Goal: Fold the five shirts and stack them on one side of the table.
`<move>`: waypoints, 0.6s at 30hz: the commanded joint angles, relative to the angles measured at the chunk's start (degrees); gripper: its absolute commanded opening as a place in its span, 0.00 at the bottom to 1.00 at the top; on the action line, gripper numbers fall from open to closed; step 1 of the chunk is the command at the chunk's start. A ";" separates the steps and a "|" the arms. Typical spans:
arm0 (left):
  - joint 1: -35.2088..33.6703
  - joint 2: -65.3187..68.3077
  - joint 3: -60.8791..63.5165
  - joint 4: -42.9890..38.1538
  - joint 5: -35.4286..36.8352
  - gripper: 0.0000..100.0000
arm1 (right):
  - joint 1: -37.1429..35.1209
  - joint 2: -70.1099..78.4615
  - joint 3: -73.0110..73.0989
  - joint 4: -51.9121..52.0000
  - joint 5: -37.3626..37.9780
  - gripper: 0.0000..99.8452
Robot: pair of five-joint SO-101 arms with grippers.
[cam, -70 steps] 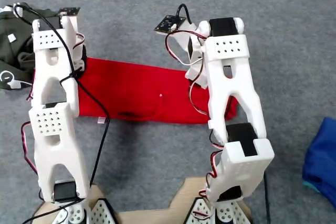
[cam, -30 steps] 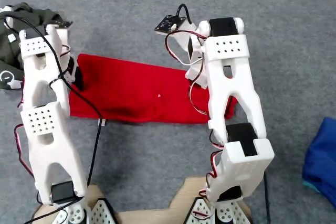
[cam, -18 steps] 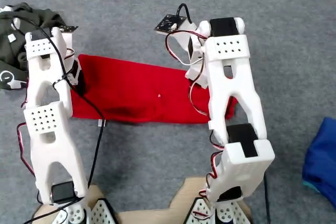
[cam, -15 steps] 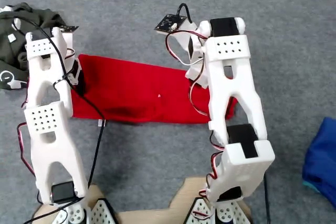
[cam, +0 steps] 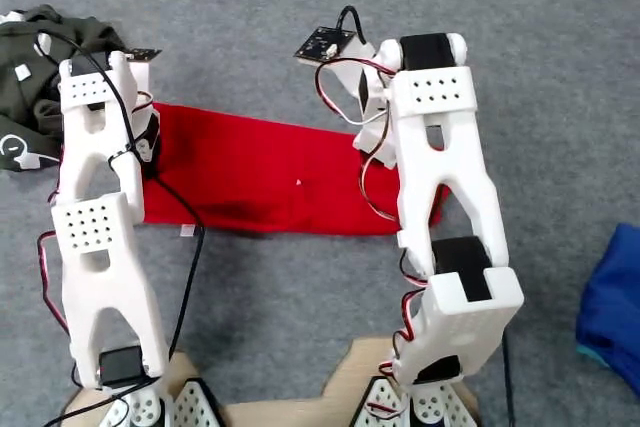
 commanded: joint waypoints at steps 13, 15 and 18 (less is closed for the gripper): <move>-10.81 -8.04 -1.58 0.53 -7.47 0.02 | 3.12 -3.82 -2.07 0.53 -0.53 0.01; -10.64 -11.21 -1.23 0.53 -7.38 0.02 | 5.05 -4.44 -3.21 1.05 -0.79 0.01; -9.41 -15.69 -1.23 0.62 -7.38 0.02 | 8.57 -7.34 -3.30 1.05 -2.81 0.01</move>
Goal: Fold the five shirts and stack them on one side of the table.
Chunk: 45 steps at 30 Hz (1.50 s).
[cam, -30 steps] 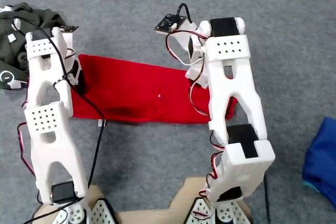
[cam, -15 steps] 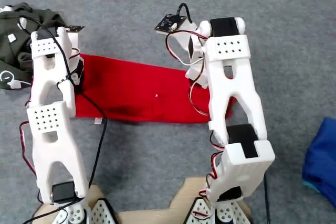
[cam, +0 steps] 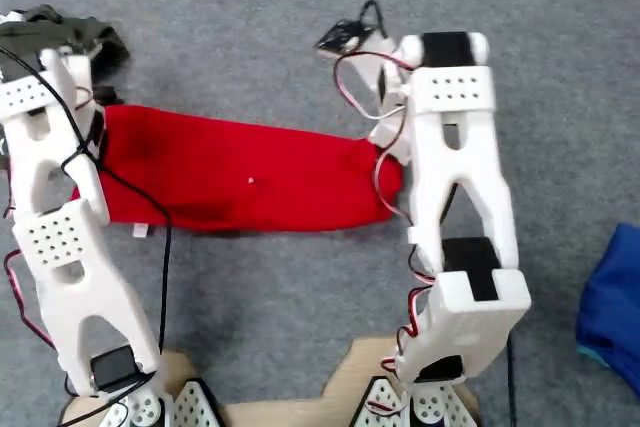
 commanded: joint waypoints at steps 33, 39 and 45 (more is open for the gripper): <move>37.80 -26.68 19.60 0.62 31.91 0.02 | 26.24 -3.74 39.34 -67.16 -24.62 0.01; 41.41 -26.68 14.59 0.62 34.73 0.02 | 26.68 -0.57 37.23 -67.25 -27.96 0.01; 44.66 -26.68 10.11 0.62 35.52 0.02 | 28.00 0.13 36.35 -66.73 -27.96 0.01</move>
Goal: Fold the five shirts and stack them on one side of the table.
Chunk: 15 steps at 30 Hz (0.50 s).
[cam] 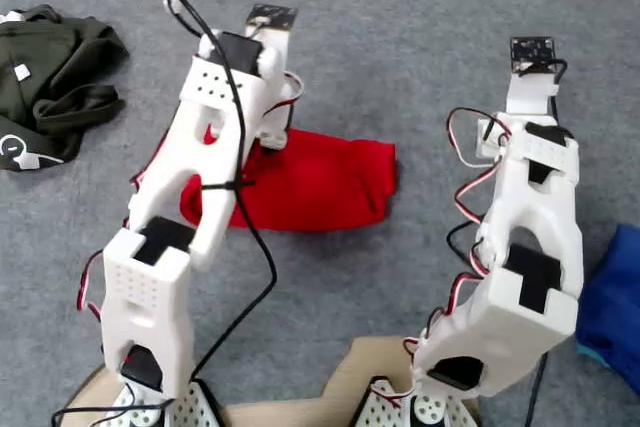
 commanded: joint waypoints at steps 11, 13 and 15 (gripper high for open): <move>9.32 -3.65 -9.93 0.53 0.70 0.02 | 4.26 -0.04 -3.65 -0.26 -0.79 0.01; 11.60 -3.21 -9.93 0.44 0.70 0.02 | 4.26 0.48 -3.38 -1.58 -0.79 0.01; 13.19 -3.21 -9.93 0.18 0.70 0.02 | 4.26 1.36 -3.74 -1.58 -0.79 0.01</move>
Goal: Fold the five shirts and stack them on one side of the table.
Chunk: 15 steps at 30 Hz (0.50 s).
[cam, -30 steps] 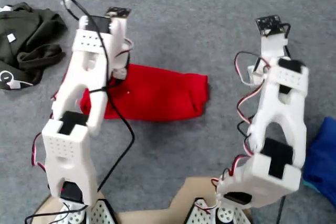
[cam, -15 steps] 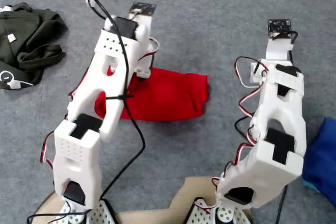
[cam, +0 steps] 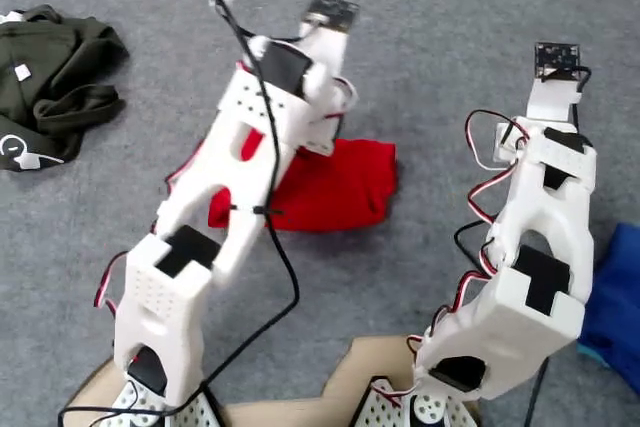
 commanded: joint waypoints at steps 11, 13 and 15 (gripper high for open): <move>4.57 -3.12 -2.55 -5.27 0.18 0.02 | -0.48 0.75 -2.86 -0.88 -0.53 0.01; 5.36 -3.03 -2.55 -5.63 0.18 0.02 | -0.48 0.75 -2.86 -0.88 -0.53 0.01; 6.68 -2.86 -2.55 -5.63 0.18 0.02 | -0.48 0.84 -2.86 -0.97 -0.53 0.01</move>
